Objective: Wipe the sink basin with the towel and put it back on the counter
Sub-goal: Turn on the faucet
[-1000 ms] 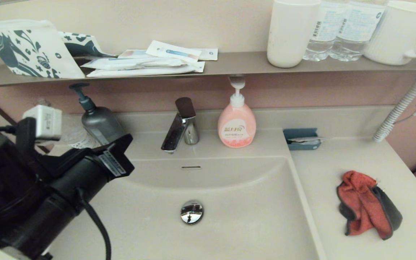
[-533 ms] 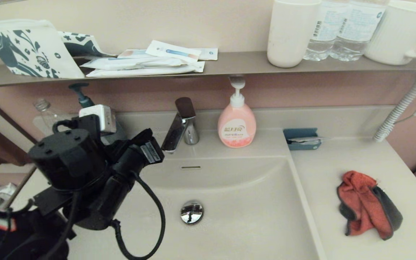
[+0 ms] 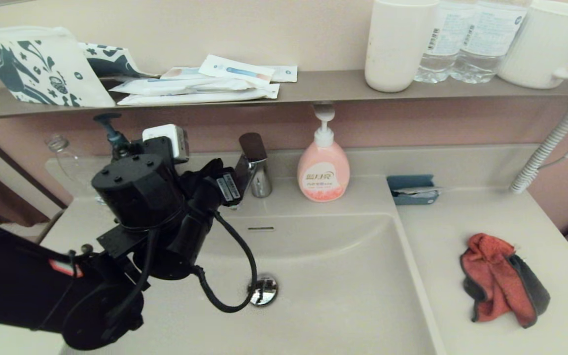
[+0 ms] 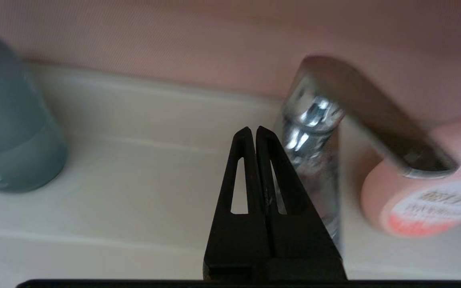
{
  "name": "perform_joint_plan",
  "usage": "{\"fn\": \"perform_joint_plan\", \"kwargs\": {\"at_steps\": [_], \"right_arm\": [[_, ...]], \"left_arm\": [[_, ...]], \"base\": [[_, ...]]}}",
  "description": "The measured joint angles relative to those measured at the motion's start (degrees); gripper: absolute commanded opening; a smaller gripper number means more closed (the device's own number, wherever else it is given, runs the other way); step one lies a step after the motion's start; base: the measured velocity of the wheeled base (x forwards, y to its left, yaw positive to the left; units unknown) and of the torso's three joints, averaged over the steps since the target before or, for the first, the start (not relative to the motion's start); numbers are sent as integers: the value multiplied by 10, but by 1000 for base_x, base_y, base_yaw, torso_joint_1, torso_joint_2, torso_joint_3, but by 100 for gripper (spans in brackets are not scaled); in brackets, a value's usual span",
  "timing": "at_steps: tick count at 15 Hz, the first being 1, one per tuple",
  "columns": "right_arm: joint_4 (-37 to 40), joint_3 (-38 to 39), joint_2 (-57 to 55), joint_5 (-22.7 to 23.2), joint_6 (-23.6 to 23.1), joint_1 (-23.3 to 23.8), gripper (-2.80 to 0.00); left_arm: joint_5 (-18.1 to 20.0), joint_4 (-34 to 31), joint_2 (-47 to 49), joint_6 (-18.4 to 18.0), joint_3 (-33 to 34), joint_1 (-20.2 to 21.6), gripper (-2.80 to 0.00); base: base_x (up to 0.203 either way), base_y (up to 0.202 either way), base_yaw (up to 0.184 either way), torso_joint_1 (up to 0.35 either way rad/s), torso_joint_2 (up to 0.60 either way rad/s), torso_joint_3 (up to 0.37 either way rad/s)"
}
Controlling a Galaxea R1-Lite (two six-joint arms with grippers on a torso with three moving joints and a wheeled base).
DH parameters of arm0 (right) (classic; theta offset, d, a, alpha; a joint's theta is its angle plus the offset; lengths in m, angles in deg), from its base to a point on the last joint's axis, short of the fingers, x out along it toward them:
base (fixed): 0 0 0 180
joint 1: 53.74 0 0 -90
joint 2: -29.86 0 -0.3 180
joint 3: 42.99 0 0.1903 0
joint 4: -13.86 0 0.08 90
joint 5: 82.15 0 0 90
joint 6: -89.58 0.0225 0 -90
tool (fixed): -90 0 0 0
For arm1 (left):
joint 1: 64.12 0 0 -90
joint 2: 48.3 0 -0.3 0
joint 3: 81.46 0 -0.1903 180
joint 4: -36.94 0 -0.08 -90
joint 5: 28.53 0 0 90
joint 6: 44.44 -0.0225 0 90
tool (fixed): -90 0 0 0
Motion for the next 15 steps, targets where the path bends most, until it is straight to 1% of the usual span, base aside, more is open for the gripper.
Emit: {"fn": "perform_joint_plan", "kwargs": {"at_steps": [2, 8, 10, 15], "right_arm": [[0, 0, 0, 0, 0, 0, -280], [0, 0, 0, 0, 0, 0, -280], [0, 0, 0, 0, 0, 0, -280], [0, 0, 0, 0, 0, 0, -280]], "left_arm": [[-1, 0, 12, -5, -13, -4, -280], [-6, 0, 24, -4, -25, -11, -280], [-21, 0, 25, -4, -30, -27, -280], [-30, -5, 24, -4, -34, -76, -280]], "base": [[0, 0, 0, 0, 0, 0], [0, 0, 0, 0, 0, 0], [0, 0, 0, 0, 0, 0], [0, 0, 0, 0, 0, 0]]}}
